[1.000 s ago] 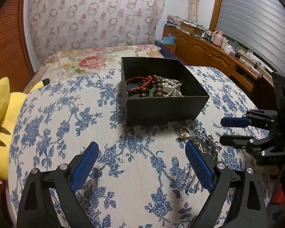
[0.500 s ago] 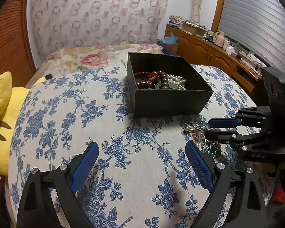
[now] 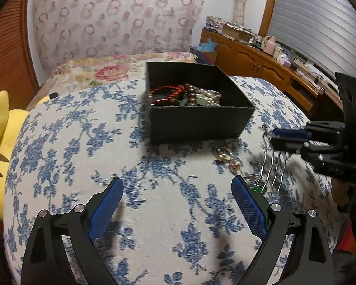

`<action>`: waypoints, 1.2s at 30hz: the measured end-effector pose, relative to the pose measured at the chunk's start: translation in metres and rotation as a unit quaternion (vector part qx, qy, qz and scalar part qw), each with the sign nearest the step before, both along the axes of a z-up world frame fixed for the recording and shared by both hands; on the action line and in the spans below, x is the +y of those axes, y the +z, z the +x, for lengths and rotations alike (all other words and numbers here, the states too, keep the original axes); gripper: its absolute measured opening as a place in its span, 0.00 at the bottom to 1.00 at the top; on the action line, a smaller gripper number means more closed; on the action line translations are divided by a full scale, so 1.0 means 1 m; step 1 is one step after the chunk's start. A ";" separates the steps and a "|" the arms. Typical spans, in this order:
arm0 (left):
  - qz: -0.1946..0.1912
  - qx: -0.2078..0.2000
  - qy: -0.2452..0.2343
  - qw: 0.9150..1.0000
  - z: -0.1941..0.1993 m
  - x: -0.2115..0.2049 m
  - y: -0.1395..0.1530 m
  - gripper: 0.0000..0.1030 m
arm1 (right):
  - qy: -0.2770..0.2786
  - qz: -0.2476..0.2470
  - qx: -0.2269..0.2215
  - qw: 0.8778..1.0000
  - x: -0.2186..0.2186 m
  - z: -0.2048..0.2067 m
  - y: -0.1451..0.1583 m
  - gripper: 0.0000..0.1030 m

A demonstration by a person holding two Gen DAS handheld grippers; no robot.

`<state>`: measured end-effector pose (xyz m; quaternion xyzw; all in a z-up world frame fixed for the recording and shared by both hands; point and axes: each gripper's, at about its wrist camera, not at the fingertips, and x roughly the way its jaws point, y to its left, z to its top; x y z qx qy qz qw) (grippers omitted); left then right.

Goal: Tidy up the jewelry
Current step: 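Grasp the green jade pendant with the left gripper while the right gripper grasps the crystal hairpin, then lift the jade pendant and crystal hairpin and carry them over the box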

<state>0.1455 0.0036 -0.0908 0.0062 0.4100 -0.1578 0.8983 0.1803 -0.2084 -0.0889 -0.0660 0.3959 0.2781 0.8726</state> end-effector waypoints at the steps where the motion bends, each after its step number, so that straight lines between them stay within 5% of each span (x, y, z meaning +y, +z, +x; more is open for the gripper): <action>1: 0.000 0.000 -0.004 1.000 0.000 -0.004 0.000 0.86 | -0.007 0.000 -0.001 1.000 -0.006 0.000 0.000 0.23; 11: 0.004 0.007 -0.047 0.999 -0.005 -0.041 -0.005 0.86 | -0.058 -0.011 0.002 0.998 -0.045 -0.008 -0.010 0.23; 21: 0.014 0.021 -0.096 0.995 -0.011 -0.075 -0.010 0.40 | -0.067 0.000 -0.003 0.998 -0.061 -0.016 -0.014 0.24; 27: 0.023 0.021 -0.107 0.994 -0.010 -0.085 -0.012 0.27 | -0.065 0.004 -0.001 0.998 -0.065 -0.019 -0.016 0.24; 36: 0.047 0.025 -0.141 0.989 -0.009 -0.098 -0.014 0.27 | -0.065 0.006 0.004 0.998 -0.067 -0.019 -0.021 0.24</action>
